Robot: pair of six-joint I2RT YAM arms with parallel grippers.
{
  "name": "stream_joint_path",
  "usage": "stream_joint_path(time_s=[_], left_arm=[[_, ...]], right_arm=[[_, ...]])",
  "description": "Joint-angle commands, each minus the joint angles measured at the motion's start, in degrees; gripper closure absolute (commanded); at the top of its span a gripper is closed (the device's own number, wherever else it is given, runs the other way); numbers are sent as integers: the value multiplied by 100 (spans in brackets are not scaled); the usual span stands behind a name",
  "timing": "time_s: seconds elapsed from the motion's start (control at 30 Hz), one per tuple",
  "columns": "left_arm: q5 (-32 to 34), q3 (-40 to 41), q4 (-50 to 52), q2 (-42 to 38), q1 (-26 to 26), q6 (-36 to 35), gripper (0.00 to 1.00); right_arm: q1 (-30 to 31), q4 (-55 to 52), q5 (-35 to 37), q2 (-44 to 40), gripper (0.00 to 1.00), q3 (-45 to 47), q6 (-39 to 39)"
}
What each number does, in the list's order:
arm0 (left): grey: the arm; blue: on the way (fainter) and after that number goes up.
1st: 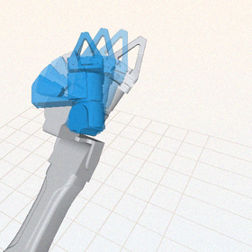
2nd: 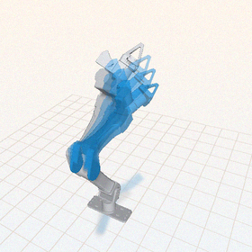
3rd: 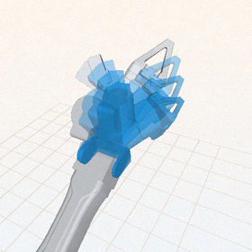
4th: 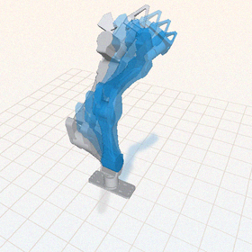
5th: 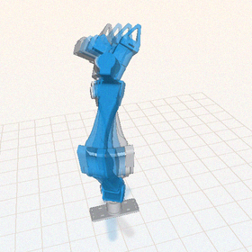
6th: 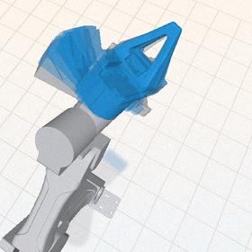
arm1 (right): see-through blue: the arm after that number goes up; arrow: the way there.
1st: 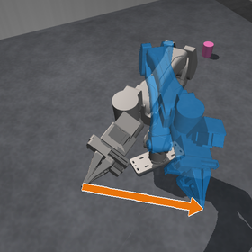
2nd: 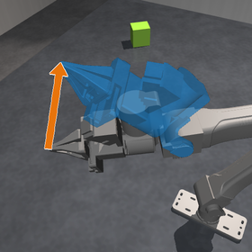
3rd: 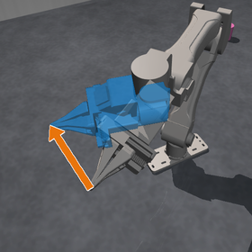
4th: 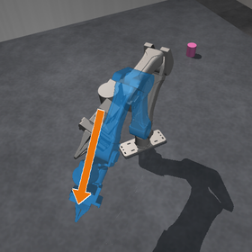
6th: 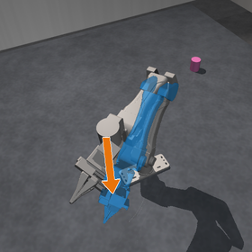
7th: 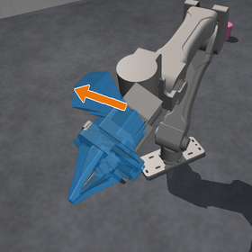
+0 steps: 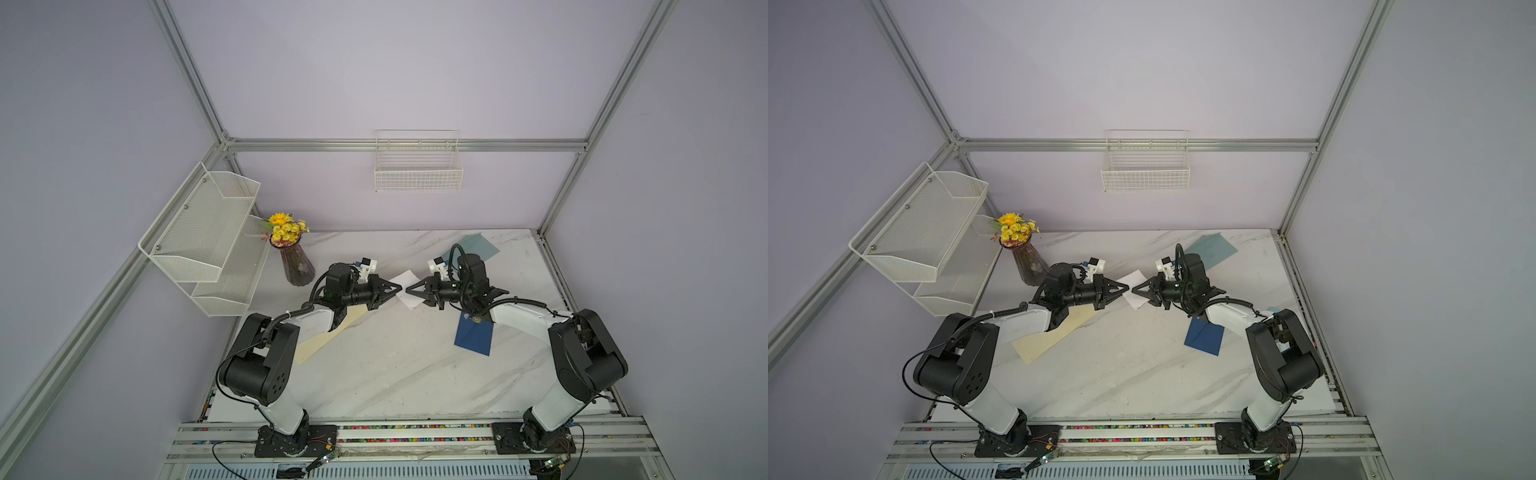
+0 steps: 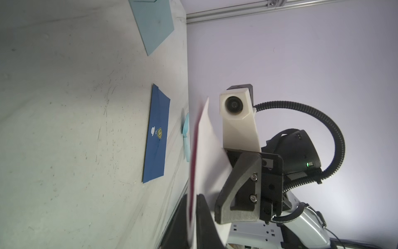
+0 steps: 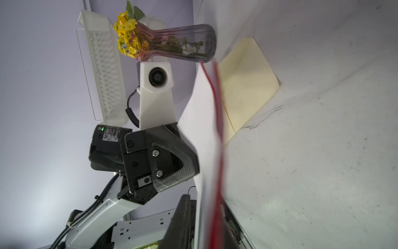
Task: Fold the letter paper in half and place it into the envelope
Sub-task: Fold the letter paper at the center of the board.
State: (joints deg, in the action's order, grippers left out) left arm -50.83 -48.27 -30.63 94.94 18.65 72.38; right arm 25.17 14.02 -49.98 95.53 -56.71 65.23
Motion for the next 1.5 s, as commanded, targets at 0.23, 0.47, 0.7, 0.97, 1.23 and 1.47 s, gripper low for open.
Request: stream_joint_path(time_s=[0.23,0.47,0.7,0.97,1.23,1.47], left_arm=[[-1313,-879,1274,-57,-193,-1508,100],[-1393,-1830,4827,-8,-251,-4364,99],[-1376,-2004,5563,180,-257,-4993,99],[-1294,-2182,5766,279,-241,-5130,98],[-1294,-2285,5763,348,-216,-5067,98],[-1263,-2290,5553,387,-192,-4904,98]], right_arm=[[-186,-796,-619,-166,51,-301,-832],[-214,-919,-851,-175,62,-330,-932],[-214,-870,-1003,-157,67,-321,-879],[-204,-758,-1058,-78,71,-197,-810],[-183,-593,-1032,35,66,-95,-745],[-84,-234,-1005,284,61,-143,-522]])
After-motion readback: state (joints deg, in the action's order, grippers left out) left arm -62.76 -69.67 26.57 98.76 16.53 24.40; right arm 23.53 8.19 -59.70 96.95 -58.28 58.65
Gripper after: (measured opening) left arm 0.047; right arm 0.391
